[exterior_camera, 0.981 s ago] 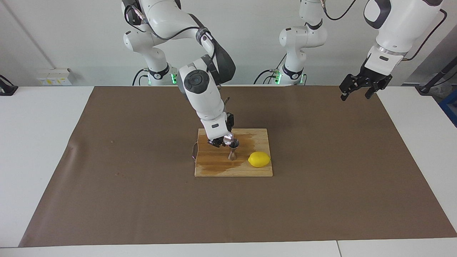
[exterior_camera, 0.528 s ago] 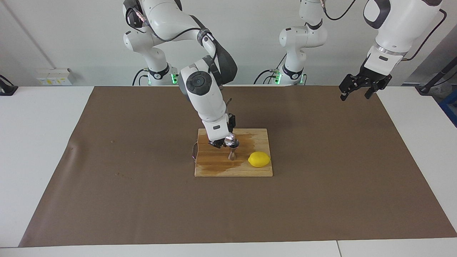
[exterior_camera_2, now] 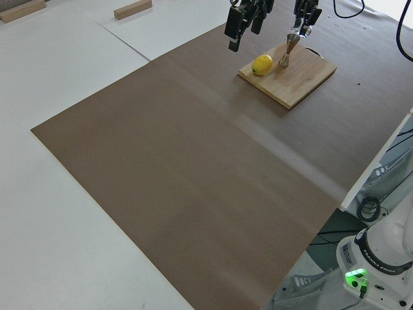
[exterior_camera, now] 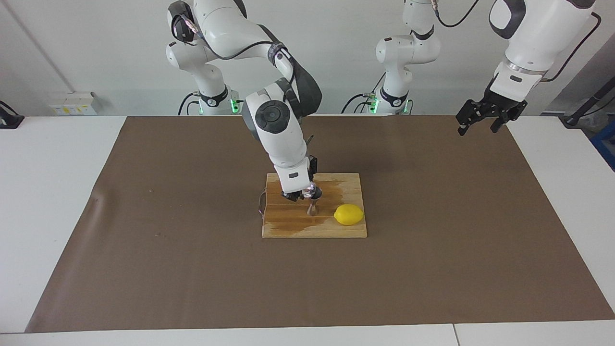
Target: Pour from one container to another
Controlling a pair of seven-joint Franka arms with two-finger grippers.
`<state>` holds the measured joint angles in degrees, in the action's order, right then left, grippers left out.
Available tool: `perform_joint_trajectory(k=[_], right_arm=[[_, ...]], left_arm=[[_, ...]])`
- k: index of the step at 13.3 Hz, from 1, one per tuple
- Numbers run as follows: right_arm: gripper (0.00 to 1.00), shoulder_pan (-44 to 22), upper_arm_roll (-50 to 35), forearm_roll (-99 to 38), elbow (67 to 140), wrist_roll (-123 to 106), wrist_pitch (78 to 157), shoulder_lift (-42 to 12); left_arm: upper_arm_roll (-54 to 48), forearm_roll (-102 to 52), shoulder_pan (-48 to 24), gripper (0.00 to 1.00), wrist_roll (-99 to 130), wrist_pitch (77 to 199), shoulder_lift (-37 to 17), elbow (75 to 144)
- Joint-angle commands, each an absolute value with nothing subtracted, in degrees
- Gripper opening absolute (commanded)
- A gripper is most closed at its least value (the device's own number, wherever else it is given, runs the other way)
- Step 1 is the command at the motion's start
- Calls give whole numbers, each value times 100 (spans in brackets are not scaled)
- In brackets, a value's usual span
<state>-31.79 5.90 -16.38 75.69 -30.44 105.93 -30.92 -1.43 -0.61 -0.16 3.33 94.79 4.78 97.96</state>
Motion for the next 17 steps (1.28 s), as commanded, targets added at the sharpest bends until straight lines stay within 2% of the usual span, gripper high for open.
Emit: perform_joint_trajectory(k=[1,17], right_arm=[[0,-3164,571,-1441,7120,-2760,10336,-3278],[0,-3225,580,-1397,6996,-2689,10160,-3349]], left_arm=[[-149,-132,26,100,483,9448,571,9914],[-149,-132,-35,100,712,9483,580,9967]])
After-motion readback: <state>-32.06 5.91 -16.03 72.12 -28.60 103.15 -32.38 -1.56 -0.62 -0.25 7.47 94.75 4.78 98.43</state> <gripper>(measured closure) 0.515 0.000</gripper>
